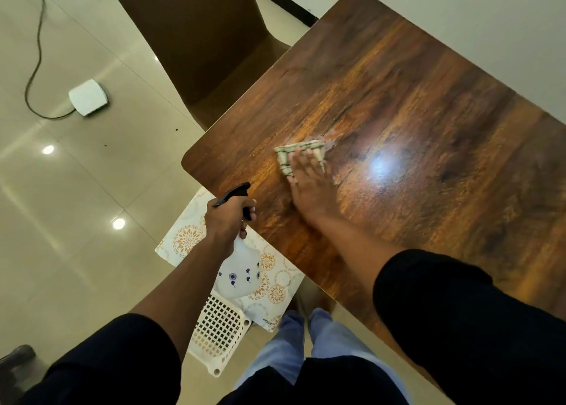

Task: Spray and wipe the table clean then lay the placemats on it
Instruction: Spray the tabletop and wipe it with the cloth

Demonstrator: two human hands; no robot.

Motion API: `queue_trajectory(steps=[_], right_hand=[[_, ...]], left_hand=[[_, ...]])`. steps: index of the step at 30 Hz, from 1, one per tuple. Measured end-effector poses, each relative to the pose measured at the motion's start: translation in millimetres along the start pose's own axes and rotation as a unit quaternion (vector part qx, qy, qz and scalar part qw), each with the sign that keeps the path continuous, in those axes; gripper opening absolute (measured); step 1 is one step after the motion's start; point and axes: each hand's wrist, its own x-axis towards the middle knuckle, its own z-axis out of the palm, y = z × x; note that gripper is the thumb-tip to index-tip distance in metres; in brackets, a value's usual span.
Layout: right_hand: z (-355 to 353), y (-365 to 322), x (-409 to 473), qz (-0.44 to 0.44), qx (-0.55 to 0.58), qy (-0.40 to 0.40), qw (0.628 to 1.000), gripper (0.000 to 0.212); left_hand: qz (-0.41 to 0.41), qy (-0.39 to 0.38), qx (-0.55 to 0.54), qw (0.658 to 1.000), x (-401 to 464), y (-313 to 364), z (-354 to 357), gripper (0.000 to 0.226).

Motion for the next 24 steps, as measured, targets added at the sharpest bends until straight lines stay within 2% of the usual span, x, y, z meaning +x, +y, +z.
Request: queue_trajectory(steps=[6,9,12,14,18,21,24], right_hand=[[-46.1,104.5,13.0,0.204,-0.005,0.055,0.977,0.061],[-52.3,111.1,19.0,0.246,-0.007,0.064,0.967,0.061],[-43.2,86.4,30.7,0.273,0.001,0.069,0.96,0.062],[-34.3,60.7,37.2,0.221,0.01,0.062,0.973,0.062],[-9.8,-7.3,39.8,0.013,-0.006,-0.008,1.0,0.058],[7.6,-50.3,34.3,-0.109,-0.027,-0.06,0.992,0.059],[13.4,-50.5,35.8,-0.168,-0.033,-0.073,0.983,0.058]], left_hand=[[0.011,-0.022,0.017,1.0,3.0,4.4,16.2,0.017],[0.008,-0.026,0.024,0.999,4.6,3.7,18.9,0.018],[0.006,-0.026,0.025,0.999,4.4,5.0,19.8,0.018],[0.006,-0.015,0.021,1.0,4.5,6.6,18.6,0.018],[0.009,0.004,0.001,1.0,3.1,10.2,12.4,0.017],[0.003,0.021,-0.009,1.0,1.2,10.9,8.5,0.016],[-0.002,0.029,-0.002,1.0,0.4,12.8,10.4,0.016]])
